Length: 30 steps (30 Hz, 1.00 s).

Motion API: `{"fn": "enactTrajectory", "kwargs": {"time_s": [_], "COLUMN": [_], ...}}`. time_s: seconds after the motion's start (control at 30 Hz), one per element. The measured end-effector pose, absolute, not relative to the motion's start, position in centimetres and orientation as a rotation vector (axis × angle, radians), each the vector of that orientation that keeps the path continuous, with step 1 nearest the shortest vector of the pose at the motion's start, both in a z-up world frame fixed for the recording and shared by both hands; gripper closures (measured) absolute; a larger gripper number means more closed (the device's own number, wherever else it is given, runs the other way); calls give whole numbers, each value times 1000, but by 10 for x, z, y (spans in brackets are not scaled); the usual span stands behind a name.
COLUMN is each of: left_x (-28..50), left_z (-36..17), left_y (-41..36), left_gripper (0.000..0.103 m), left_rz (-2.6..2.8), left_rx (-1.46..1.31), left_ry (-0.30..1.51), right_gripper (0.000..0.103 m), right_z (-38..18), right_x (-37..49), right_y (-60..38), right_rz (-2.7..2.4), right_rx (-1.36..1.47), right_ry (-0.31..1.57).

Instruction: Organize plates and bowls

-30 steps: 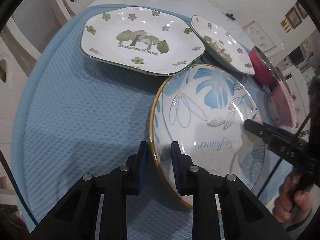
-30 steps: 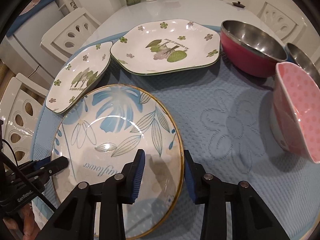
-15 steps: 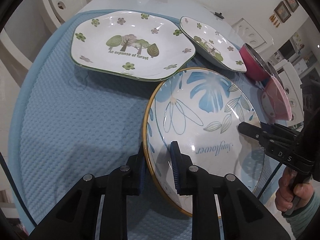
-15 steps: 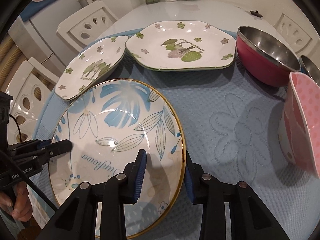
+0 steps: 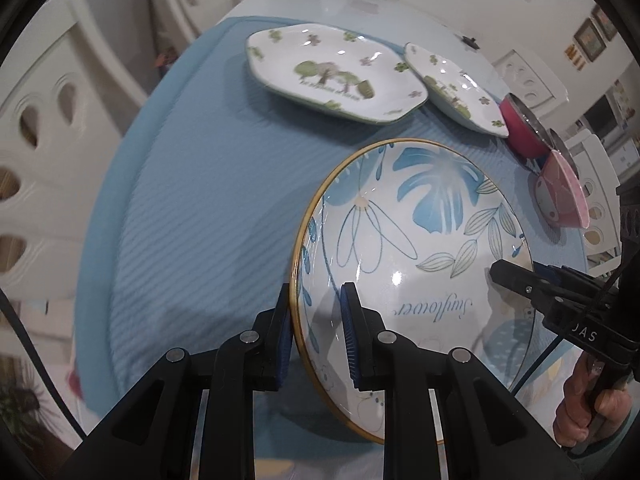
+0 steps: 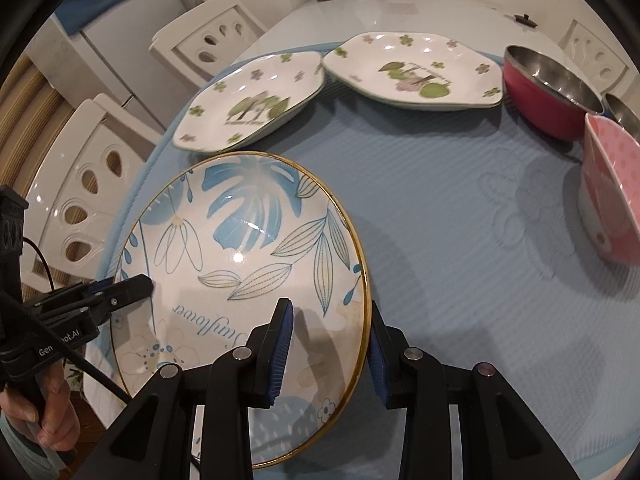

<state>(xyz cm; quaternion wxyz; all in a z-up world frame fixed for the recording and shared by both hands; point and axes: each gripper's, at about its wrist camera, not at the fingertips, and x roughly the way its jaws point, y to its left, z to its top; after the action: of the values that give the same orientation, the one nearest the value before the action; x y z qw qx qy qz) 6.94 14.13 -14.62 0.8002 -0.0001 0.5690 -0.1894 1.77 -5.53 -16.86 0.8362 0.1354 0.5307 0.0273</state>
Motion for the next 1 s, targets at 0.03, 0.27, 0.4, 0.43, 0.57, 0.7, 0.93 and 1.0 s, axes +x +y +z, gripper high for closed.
{"fn": "enactTrajectory", "kwargs": {"time_s": [0.03, 0.27, 0.4, 0.43, 0.57, 0.7, 0.93, 1.0], "left_x": [66, 61, 67, 67, 68, 69, 83, 90], "left_z": [-147, -156, -160, -160, -160, -153, -115, -99], "left_y": [144, 155, 156, 156, 155, 161, 177, 170], "left_gripper": [84, 84, 84, 84, 84, 83, 82, 82], "left_rz": [-395, -359, -354, -354, -365, -350, -331, -354], "left_rx": [1, -16, -31, -30, -14, 6, 13, 12], "left_ry": [1223, 1239, 1237, 1235, 1242, 1227, 1152, 1111], "right_gripper": [69, 69, 69, 69, 69, 69, 59, 50], "right_z": [-169, -179, -184, -184, -185, -181, -147, -132], "right_x": [17, 18, 20, 20, 23, 23, 29, 39], "right_y": [-53, -41, -38, -38, -37, -41, -70, -75], "right_rz": [61, 76, 71, 70, 71, 69, 4, -1], "right_rx": [289, 266, 259, 253, 253, 254, 300, 321], "right_ry": [1130, 1168, 1177, 1176, 1191, 1199, 1165, 1135]}}
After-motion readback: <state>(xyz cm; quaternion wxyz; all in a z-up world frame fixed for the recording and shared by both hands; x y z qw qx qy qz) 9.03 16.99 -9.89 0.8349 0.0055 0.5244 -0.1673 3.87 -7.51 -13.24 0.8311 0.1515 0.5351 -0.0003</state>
